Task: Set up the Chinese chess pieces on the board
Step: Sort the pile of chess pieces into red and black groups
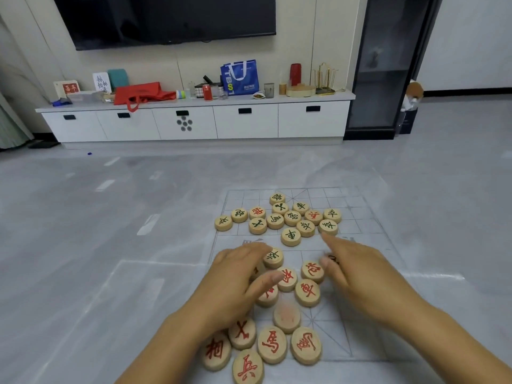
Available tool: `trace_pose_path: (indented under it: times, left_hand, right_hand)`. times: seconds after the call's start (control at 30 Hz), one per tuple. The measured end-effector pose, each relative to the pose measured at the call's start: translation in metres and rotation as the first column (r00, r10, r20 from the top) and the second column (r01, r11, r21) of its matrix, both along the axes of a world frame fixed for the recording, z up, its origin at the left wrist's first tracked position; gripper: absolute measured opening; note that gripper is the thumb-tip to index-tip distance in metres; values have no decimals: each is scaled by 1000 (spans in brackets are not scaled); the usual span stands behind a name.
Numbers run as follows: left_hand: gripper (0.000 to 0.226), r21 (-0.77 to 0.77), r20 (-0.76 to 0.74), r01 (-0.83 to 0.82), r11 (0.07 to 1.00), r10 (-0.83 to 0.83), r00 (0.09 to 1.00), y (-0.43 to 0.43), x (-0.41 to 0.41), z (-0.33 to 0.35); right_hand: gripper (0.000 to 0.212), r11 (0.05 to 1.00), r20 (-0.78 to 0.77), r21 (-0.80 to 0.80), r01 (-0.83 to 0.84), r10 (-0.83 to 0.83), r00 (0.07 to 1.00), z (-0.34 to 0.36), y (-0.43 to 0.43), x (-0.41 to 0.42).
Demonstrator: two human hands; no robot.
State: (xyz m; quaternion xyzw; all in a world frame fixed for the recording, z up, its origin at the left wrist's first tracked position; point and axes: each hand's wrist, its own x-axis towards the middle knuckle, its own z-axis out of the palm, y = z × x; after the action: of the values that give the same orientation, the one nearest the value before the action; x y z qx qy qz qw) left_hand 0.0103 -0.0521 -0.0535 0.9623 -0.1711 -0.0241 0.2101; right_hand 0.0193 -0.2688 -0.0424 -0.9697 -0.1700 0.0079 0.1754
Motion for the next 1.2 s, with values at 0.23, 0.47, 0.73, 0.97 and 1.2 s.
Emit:
trace_pose_path:
  times: [0.23,0.47,0.73,0.97,1.2]
  left_hand:
    - [75,59,-148,52,997,-43,988,-17,28,-3]
    - [71,22,-107,-28,999,30,994,-6,49,-11]
    - [52,-38,2,-195,980,195,981,9,62,-16]
    - [53,-41,-60,-203,978,201,978,16,64,-21]
    - [45,-46,4,-151,988,151,989,15,93,-20]
  right_hand:
    - [51,998,-163,-47,44,-51,985,-2,-16,14]
    - [52,993,-139,52,109,-101,985,-5,-26,34]
    - [31,995,-92,-73,-70,63,994,-3,-22,13]
    - [45,996,18,85,38,-40,999,-7,-11,75]
    - [35,974,27,-226,12,-6,1000,-12,12,144]
